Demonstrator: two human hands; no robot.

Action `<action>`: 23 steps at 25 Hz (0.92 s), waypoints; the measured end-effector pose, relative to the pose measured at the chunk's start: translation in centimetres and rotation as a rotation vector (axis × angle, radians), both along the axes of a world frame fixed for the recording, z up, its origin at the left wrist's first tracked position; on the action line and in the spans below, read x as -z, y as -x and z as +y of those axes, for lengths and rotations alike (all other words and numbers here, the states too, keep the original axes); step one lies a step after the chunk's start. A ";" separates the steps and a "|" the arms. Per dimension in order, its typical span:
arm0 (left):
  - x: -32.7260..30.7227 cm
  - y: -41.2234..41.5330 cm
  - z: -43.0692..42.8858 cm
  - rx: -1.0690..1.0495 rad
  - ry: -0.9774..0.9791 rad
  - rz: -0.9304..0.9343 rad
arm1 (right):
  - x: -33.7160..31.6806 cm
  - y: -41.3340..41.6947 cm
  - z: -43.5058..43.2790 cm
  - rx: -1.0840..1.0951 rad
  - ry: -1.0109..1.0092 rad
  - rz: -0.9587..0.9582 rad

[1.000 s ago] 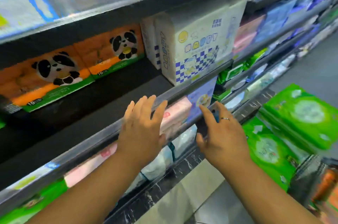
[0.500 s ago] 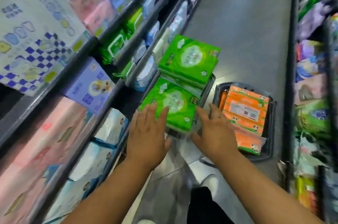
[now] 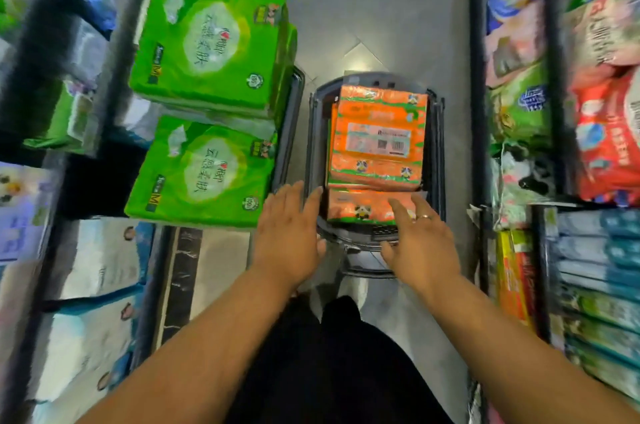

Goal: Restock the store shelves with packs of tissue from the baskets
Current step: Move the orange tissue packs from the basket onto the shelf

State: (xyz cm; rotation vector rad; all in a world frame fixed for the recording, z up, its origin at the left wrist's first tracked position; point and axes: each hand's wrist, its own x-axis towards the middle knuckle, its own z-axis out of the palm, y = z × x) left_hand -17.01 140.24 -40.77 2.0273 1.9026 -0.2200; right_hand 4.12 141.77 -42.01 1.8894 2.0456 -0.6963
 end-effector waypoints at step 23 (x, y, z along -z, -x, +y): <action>27.1 -2.7 7.7 0.239 0.152 -0.104 | 24.4 -1.8 5.5 0.009 -0.015 -0.213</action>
